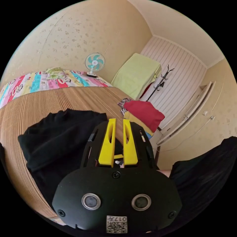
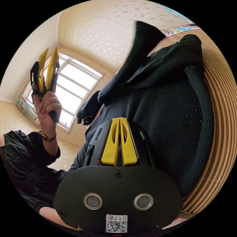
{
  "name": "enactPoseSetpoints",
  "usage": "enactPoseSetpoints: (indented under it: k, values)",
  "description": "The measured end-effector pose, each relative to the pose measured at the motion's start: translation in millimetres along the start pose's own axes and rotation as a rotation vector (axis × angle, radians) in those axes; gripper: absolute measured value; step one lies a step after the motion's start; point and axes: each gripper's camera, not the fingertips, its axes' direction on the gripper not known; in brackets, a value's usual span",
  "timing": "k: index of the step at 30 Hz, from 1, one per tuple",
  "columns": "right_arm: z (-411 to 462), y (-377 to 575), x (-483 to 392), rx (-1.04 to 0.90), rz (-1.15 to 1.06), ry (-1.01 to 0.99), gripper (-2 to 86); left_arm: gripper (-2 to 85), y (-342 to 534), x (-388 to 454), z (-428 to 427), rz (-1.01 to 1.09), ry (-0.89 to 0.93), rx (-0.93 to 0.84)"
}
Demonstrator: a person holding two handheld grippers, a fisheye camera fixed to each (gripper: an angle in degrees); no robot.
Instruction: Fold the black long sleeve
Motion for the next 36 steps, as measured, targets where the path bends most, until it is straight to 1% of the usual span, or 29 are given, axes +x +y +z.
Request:
enactPoseSetpoints:
  k: [2, 4, 6, 7, 8, 9, 10, 11, 12, 13, 14, 15, 17, 18, 19, 20, 21, 22, 23, 24, 25, 27, 29, 31, 32, 33, 34, 35, 36]
  values:
    - [0.1, 0.8, -10.9, -0.024, 0.074, 0.024, 0.2, 5.4, 56.2, -16.7, 0.7, -0.139, -0.163, -0.080]
    - [-10.5, 12.0, -35.9, 0.011, 0.090, 0.080, 0.2, 6.1, 100.2, -34.8, -16.1, -0.245, -0.288, -0.118]
    - [-28.7, 28.7, -82.7, 0.086, 0.065, 0.262, 0.2, 6.4, 137.6, -49.5, -39.9, -0.315, -0.417, -0.137]
    - [-31.8, 31.4, -95.6, 0.104, 0.034, 0.318, 0.2, 6.4, 155.2, -56.8, -53.7, -0.356, -0.504, -0.142]
    - [-32.7, 34.9, -119.7, 0.131, -0.044, 0.446, 0.3, 6.3, 163.5, -62.4, -59.5, -0.379, -0.556, -0.162]
    - [-26.0, 33.4, -135.1, 0.149, -0.085, 0.588, 0.3, 5.8, 163.4, -64.5, -57.6, -0.379, -0.568, -0.183]
    - [-20.2, 29.7, -137.7, 0.153, -0.076, 0.656, 0.3, 4.8, 156.9, -68.6, -44.5, -0.361, -0.582, -0.231]
    - [-1.6, 16.2, -134.4, 0.129, -0.039, 0.766, 0.3, 2.2, 145.6, -75.1, -21.0, -0.326, -0.578, -0.283]
    - [29.6, -5.5, -119.1, 0.032, -0.011, 0.834, 0.3, 0.8, 138.7, -80.4, -5.1, -0.304, -0.572, -0.319]
    - [49.6, -19.3, -106.4, -0.047, 0.008, 0.858, 0.3, 0.1, 123.3, -97.2, 32.1, -0.285, -0.580, -0.415]
    - [88.3, -49.3, -77.7, -0.189, 0.062, 0.895, 0.3, -0.4, 102.7, -111.8, 58.9, -0.253, -0.611, -0.443]
    - [94.7, -82.2, -71.5, -0.103, 0.120, 0.880, 0.3, -0.5, 90.0, -116.7, 65.8, -0.230, -0.617, -0.428]
    - [108.5, -145.7, -46.1, -0.154, 0.310, 0.785, 0.3, -0.9, 28.4, -156.0, 93.6, -0.246, -0.560, -0.536]
    - [113.0, -185.0, -34.5, -0.164, 0.386, 0.742, 0.3, -0.9, 13.5, -165.7, 94.4, -0.256, -0.554, -0.538]
    - [112.5, -200.7, -31.7, -0.150, 0.410, 0.720, 0.3, -0.9, -12.6, -180.7, 86.0, -0.278, -0.559, -0.496]
    - [101.6, -224.6, -37.9, -0.080, 0.421, 0.658, 0.4, -0.9, -36.6, -187.8, 62.5, -0.310, -0.578, -0.401]
    - [79.2, -237.9, -66.6, 0.043, 0.314, 0.601, 0.5, -0.9, -46.9, -186.8, 45.3, -0.317, -0.592, -0.334]
    - [66.1, -239.7, -86.2, 0.110, 0.238, 0.591, 0.6, -0.8, -61.0, -178.1, 6.9, -0.297, -0.597, -0.190]
    - [41.9, -232.9, -126.1, 0.228, 0.093, 0.617, 0.8, -0.6, -63.3, -167.2, -29.8, -0.267, -0.582, -0.063]
    - [23.2, -214.4, -158.6, 0.312, -0.012, 0.672, 1.1, -0.5, -60.2, -162.8, -45.2, -0.262, -0.574, -0.013]
    - [16.3, -202.6, -169.5, 0.340, -0.043, 0.697, 1.2, -0.1, -47.0, -156.6, -70.7, -0.261, -0.554, 0.060]
    - [0.0, -144.7, -182.0, 0.407, -0.077, 0.741, 2.6, 1.3, -17.7, -155.6, -89.3, -0.261, -0.516, 0.071]
    - [0.0, -99.9, -162.6, 0.363, -0.014, 0.715, 4.7, 5.9, 32.1, -173.3, -85.9, -0.373, -0.462, -0.052]
    - [14.1, -57.6, -129.9, 0.245, 0.089, 0.732, 7.9, 10.1, 77.3, -189.3, -71.3, -0.494, -0.412, -0.188]
    - [27.0, -27.9, -105.0, 0.147, 0.199, 0.769, 9.8, 11.5, 108.5, -193.8, -63.7, -0.565, -0.385, -0.248]
    - [37.2, 4.2, -85.0, 0.073, 0.312, 0.764, 10.5, 11.5, 124.0, -194.0, -61.3, -0.596, -0.370, -0.273]
    - [41.6, 20.6, -79.0, 0.045, 0.345, 0.739, 10.8, 10.3, 147.4, -182.3, -70.4, -0.585, -0.354, -0.214]
    - [42.4, 52.9, -86.8, 0.090, 0.297, 0.698, 9.7, 8.0, 164.7, -170.9, -82.1, -0.598, -0.370, -0.181]
    - [40.2, 75.4, -98.2, 0.116, 0.286, 0.711, 7.8, 7.3, 170.9, -167.4, -86.2, -0.609, -0.376, -0.176]
